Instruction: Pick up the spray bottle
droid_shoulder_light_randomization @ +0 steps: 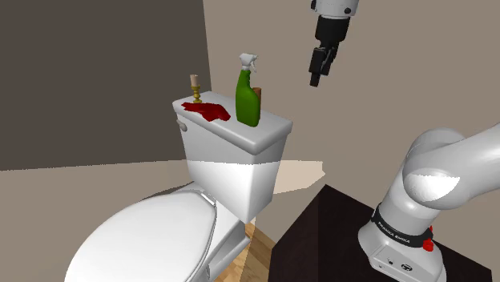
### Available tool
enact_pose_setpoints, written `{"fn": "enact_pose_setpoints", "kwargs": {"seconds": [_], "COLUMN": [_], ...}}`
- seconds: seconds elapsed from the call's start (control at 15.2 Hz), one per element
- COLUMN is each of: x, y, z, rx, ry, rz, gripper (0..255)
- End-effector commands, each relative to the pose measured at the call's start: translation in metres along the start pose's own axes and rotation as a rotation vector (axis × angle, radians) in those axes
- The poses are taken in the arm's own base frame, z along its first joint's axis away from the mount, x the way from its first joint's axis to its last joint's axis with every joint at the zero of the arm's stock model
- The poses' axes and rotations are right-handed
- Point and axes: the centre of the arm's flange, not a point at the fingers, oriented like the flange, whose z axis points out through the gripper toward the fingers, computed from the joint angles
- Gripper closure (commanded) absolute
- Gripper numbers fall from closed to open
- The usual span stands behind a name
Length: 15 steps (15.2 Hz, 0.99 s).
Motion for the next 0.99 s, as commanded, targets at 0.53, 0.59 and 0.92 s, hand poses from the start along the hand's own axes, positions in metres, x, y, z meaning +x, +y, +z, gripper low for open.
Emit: {"fn": "enact_pose_setpoints", "kwargs": {"seconds": [0.53, 0.59, 0.92], "x": [0.06, 0.069, 0.112], "y": [-0.036, -0.04, -0.06], "z": [0.04, 0.044, 0.06], "rx": [0.038, 0.043, 0.067], "ry": [0.191, 0.215, 0.334], "rz": [0.087, 0.098, 0.152], "gripper": [0, 0, 0]}}
